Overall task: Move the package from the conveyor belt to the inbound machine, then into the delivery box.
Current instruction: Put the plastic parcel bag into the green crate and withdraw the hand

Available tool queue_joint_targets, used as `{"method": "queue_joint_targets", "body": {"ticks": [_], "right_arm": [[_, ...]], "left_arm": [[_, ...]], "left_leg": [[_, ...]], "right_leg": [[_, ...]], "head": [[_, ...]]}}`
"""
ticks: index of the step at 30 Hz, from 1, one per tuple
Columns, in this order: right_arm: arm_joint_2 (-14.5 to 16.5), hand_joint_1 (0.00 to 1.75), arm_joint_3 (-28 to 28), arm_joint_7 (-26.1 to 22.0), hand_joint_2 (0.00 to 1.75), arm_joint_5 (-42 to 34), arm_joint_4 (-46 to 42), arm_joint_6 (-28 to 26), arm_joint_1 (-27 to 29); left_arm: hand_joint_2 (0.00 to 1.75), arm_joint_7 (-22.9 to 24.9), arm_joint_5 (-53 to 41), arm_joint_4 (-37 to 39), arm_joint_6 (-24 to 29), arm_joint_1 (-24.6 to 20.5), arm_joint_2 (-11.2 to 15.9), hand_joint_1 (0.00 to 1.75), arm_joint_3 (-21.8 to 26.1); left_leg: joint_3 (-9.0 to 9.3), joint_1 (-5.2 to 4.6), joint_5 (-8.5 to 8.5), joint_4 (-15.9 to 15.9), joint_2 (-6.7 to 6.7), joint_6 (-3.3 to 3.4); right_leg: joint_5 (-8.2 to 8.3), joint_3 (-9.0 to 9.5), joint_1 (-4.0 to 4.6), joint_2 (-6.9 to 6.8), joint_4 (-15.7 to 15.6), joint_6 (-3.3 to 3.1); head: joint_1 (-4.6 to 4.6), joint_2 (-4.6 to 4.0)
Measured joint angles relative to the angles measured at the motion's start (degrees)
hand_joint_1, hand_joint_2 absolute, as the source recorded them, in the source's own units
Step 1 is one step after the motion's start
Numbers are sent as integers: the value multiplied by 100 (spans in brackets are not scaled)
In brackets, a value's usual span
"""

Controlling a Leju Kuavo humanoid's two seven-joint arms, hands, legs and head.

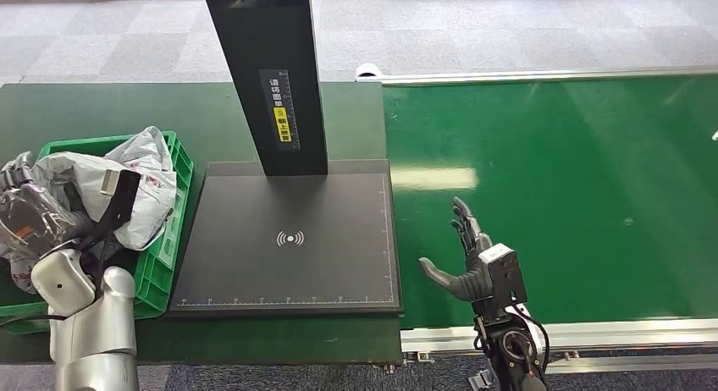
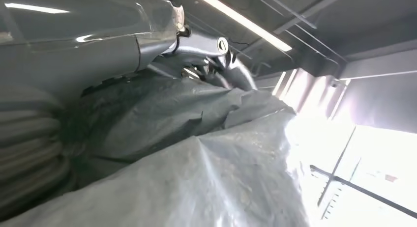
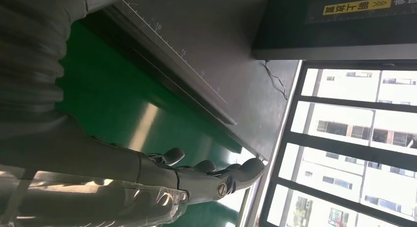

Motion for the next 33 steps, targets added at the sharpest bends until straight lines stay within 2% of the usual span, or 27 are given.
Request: {"method": "queue_joint_targets", "body": {"ticks": [14, 16, 18, 22, 25, 27, 29, 33], "right_arm": [[1, 0, 0, -4, 175, 0, 27, 1, -35], [1, 0, 0, -5, 175, 0, 35, 1, -58], [0, 0, 0, -7, 175, -1, 46, 1, -86], [0, 0, 2, -21, 175, -13, 79, 1, -136], [1, 0, 8, -51, 175, -25, 118, 4, -162], [3, 0, 28, -83, 175, -31, 154, 8, -176], [-1, 0, 47, -113, 175, -40, 193, 8, -183], [-10, 0, 87, -144, 175, -56, 284, 9, -251]], "left_arm": [[175, 89, 27, 208, 2, 29, 198, 0, -331], [175, -25, 162, 116, 3, 64, 208, 0, -355], [175, -411, 467, -30, 4, 86, 176, 0, -324], [0, -1860, 1239, -278, 4, 14, -93, 0, 34], [0, -3452, 1346, -834, 4, -148, -461, 0, 717], [0, -4080, 1629, -1392, 4, -263, -639, 0, 1250], [0, -4179, 2287, -1938, 4, -291, -688, 0, 1599], [0, -4181, 3191, -2883, 3, -261, -716, 0, 1855]], "left_leg": [[0, 0, 1, 0, 0, 0], [0, 0, 1, 0, 2, 0], [0, 0, 1, 0, 1, 0], [-3, 0, 1, 0, -2, 0], [-7, 1, 1, 0, 3, 1], [-3, 1, -2, 0, 15, -1], [-1, 1, -4, 0, 22, -3], [-7, 3, -3, -1, -6, -5]], "right_leg": [[0, 1, 1, -1, 1, 0], [0, 1, 1, -1, 1, 0], [0, -1, 1, -1, 1, 0], [0, 0, 0, -1, 1, 0], [1, -1, 0, 1, 2, 0], [1, -3, -1, 15, 2, 0], [1, -7, 2, 25, 2, -1], [-4, -7, 5, -1, 2, -1]], "head": [[0, 0], [0, 0], [1, 0], [-1, 0], [2, 0], [2, 0], [-1, 0], [-1, 0]]}}
